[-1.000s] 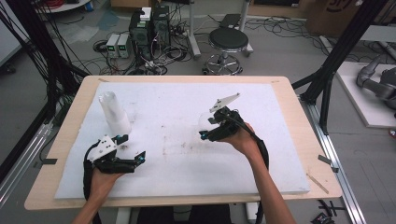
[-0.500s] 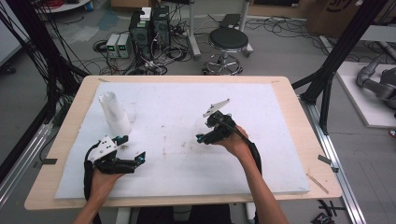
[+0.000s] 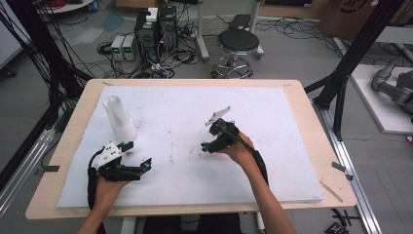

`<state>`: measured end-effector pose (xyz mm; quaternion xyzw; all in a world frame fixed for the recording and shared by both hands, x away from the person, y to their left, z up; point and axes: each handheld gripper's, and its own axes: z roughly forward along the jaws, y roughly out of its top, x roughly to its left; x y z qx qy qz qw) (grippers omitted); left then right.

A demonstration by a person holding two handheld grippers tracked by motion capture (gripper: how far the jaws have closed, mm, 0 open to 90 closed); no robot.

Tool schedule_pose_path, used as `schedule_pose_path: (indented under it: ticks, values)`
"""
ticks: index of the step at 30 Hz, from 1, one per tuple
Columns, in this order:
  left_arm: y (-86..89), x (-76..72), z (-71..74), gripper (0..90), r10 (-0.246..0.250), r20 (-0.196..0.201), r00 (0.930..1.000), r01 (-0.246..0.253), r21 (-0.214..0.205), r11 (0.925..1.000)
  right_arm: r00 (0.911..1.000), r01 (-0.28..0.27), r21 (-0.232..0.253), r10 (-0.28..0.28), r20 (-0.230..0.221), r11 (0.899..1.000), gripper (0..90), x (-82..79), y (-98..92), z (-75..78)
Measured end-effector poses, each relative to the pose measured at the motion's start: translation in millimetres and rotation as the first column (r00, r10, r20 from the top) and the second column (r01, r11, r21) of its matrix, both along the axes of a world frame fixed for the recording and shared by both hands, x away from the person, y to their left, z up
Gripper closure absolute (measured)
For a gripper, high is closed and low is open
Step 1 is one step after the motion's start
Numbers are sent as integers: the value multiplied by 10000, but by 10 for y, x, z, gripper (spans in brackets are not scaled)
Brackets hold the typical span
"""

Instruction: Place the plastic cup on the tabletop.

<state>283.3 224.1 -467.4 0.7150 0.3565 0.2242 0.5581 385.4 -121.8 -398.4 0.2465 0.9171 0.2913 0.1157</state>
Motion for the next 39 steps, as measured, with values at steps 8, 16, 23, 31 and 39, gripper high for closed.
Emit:
schedule_pose_path:
  ticks: [8, 16, 23, 31, 39]
  values:
    - [9, 6, 0, 48, -7, -70, 10000, 7, -17, 10000, 9999, 100, 129, -101, 66, 9999, 343, -1, 8, -33]
    - [11, 2, -1, 48, -3, -14, 10000, 3, -65, 10000, 9991, 409, 216, -412, 140, 9989, 176, -3, -16, -104]
    - [9, 0, -2, 48, 14, -20, 10000, -15, -81, 10000, 9977, 523, 756, -553, 382, 9958, 144, -72, -101, -127]
    - [27, 10, -3, 48, -3, -141, 9999, -1, -243, 9997, 9905, 931, 1665, -1083, 843, 9816, 144, -272, -388, -138]
    - [31, 9, -6, 48, -8, -114, 9999, 4, -345, 9994, 9773, 1361, 2404, -1700, 1262, 9611, 145, -468, -673, -143]
